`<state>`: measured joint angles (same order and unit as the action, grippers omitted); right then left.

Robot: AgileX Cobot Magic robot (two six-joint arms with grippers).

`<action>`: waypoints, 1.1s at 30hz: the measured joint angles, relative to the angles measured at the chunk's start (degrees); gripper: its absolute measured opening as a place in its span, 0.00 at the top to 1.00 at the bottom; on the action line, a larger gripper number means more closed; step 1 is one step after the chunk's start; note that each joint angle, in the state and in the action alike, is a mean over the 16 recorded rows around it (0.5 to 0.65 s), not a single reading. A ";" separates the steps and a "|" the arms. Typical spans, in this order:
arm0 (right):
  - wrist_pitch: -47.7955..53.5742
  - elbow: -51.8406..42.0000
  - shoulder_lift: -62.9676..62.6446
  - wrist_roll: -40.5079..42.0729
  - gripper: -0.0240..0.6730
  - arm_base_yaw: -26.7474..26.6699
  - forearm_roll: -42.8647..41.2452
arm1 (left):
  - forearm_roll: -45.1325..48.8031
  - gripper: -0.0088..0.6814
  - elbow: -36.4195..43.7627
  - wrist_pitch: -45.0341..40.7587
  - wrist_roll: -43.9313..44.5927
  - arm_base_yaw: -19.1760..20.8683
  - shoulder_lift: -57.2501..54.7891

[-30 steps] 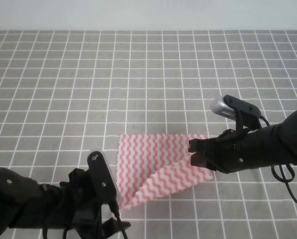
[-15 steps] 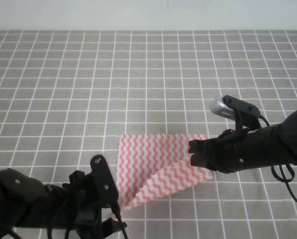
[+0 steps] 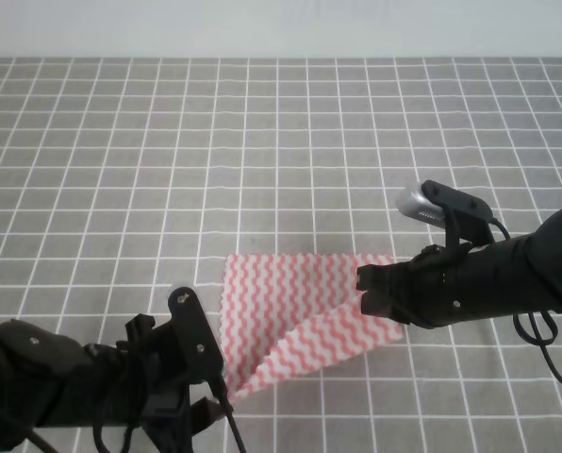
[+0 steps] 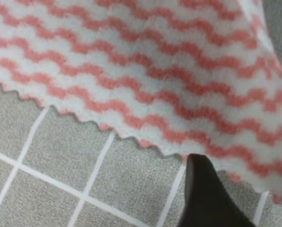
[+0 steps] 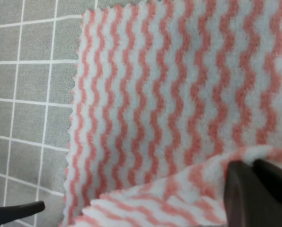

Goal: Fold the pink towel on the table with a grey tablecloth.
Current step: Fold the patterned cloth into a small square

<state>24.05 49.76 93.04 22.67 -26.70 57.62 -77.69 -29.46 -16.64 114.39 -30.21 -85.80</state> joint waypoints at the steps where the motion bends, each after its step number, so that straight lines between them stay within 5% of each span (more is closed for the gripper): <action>1: -0.02 0.01 0.05 0.00 0.99 0.00 -0.01 | -0.07 0.52 0.00 0.06 0.48 0.00 -0.03; 21: -0.23 0.04 0.25 0.02 0.99 -0.01 -0.05 | -1.08 0.95 -1.99 -1.15 0.95 0.00 -0.33; 33: -2.05 0.05 0.44 -0.26 0.99 0.46 0.21 | -2.92 0.99 -7.25 3.52 -5.60 0.00 -1.15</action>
<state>22.00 49.81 93.49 22.41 -26.24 57.84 -80.61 -36.71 -13.12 108.79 -30.21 -86.95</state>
